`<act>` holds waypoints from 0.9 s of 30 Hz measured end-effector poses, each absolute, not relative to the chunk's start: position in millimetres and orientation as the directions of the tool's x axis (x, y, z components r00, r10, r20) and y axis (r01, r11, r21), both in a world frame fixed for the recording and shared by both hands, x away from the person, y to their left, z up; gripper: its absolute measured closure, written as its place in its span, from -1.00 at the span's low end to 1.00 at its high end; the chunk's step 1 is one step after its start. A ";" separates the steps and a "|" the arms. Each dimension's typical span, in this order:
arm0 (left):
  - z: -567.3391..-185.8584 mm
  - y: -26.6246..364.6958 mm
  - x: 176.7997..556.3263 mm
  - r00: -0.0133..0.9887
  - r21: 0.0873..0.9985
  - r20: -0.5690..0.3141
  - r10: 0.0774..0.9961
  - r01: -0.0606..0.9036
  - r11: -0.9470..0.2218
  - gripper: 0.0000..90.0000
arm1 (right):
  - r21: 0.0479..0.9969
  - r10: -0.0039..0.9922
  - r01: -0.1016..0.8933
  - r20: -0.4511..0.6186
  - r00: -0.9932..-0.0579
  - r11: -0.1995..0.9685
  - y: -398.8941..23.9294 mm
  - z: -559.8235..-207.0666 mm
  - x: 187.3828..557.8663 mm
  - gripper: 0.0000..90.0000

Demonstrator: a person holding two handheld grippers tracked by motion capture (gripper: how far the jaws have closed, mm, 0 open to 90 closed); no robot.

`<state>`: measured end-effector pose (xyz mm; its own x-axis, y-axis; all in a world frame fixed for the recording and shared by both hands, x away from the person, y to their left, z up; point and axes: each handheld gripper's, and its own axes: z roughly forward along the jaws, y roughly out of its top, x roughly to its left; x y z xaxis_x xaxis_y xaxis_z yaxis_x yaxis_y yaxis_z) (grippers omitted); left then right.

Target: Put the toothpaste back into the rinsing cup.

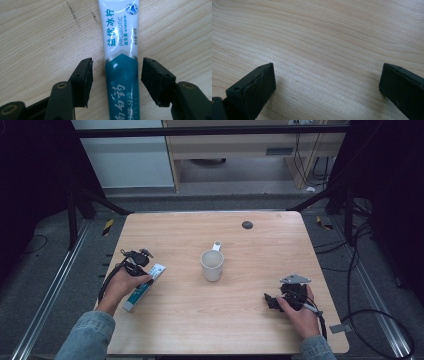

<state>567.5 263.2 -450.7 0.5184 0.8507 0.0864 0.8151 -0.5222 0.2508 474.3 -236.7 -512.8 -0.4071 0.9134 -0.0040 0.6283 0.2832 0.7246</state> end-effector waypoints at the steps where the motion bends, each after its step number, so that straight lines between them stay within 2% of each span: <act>1: -451.5 262.7 568.6 0.517 0.248 0.086 0.852 0.817 -0.521 -0.05 | 0.725 0.913 0.628 -0.004 -0.407 0.283 -236.7 -512.8 474.3 -0.98; 27: -462.8 263.3 575.6 0.493 0.249 0.019 0.870 0.840 -0.482 0.14 | 0.725 0.913 0.628 -0.005 -0.407 0.284 -236.7 -512.8 474.4 -0.98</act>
